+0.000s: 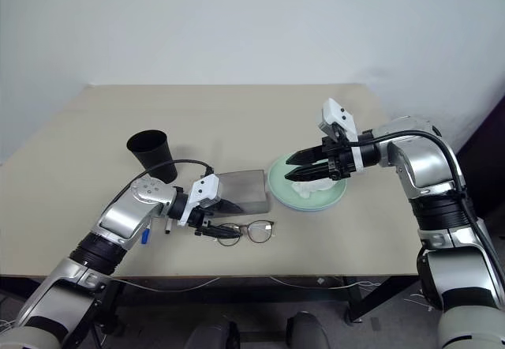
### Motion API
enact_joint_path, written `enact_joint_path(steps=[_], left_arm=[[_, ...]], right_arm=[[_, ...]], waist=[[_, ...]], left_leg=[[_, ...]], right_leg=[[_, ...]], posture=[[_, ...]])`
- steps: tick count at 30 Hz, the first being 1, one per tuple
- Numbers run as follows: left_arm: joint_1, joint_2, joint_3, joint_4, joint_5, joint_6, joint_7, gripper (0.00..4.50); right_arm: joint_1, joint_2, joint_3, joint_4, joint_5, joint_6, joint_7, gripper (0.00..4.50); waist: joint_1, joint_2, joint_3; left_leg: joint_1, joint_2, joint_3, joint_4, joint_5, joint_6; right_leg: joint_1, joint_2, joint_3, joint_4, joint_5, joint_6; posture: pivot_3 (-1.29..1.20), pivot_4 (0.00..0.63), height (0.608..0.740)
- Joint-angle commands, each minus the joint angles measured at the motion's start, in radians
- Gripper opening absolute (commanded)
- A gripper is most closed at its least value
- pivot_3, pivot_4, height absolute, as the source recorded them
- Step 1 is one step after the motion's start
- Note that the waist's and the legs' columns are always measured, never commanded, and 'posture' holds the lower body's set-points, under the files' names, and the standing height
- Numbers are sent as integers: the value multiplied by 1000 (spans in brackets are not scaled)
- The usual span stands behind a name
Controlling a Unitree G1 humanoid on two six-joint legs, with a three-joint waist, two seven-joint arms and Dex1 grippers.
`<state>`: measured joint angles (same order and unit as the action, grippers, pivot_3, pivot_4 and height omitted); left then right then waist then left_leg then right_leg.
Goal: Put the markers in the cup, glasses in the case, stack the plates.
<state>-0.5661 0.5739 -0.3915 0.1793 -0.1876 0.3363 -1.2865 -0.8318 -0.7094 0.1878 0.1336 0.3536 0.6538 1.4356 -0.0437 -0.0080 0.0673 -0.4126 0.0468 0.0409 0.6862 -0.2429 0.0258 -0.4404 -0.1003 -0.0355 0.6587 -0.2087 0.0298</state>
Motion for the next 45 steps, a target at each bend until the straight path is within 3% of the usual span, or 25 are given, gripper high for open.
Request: enact_joint_path(steps=[1, 8, 11, 31, 34, 39, 45], left_arm=[[-24, -12, -2, -8, 20, -25, -9, 3106], [-1, -35, -9, -12, 45, -45, 0, 3106], [9, -37, -7, -23, 51, -44, 8, 2219], [5, -60, -17, 19, 112, -91, 34, 2219], [6, -60, -17, 18, 111, -92, 33, 1589], [5, -61, -20, 16, 114, -97, 29, 18], [-5, -61, -20, -4, 113, -90, 20, 18]], right_arm=[[-6, -9, -23, -37, 19, 3, -10, 1924], [-6, -3, -18, -34, 19, 0, -17, 1924], [-6, -2, -18, -37, 19, 2, -20, 1967], [-9, 11, -15, -27, 13, -5, -32, 1967], [-8, 12, -14, -27, 13, -5, -34, 1967], [-9, 14, -13, -25, 12, -8, -37, 1967], [-13, 15, -13, -23, 11, -10, -36, 1967]], waist=[[1, 0, 0], [0, 0, 0], [0, 0, 0], [0, 0, 0], [0, 0, 0], [0, 1, -1], [5, 1, -1]], left_leg=[[0, 0, 0, 0, 0, 0], [0, 0, 0, 0, 0, 0], [0, 0, 0, 0, 0, 0], [0, 0, 0, 1, 0, 1], [0, 0, 0, 1, 0, 1], [0, 0, 0, 1, 0, 1], [0, 0, -1, 5, 1, 2]], right_leg=[[0, 0, 0, 0, 0, 0], [0, 0, 0, 0, 0, 0], [0, 0, 0, 0, 0, 0], [0, 0, 0, 0, 1, 1], [0, 0, 0, 1, 1, 1], [1, 0, 0, 0, 1, 1], [3, 0, 0, 1, 1, 0]], posture=[[0, 0, 702], [0, 0, 702], [0, 0, 702], [0, 0, 702], [0, 0, 702], [0, 0, 702], [0, 0, 702]])
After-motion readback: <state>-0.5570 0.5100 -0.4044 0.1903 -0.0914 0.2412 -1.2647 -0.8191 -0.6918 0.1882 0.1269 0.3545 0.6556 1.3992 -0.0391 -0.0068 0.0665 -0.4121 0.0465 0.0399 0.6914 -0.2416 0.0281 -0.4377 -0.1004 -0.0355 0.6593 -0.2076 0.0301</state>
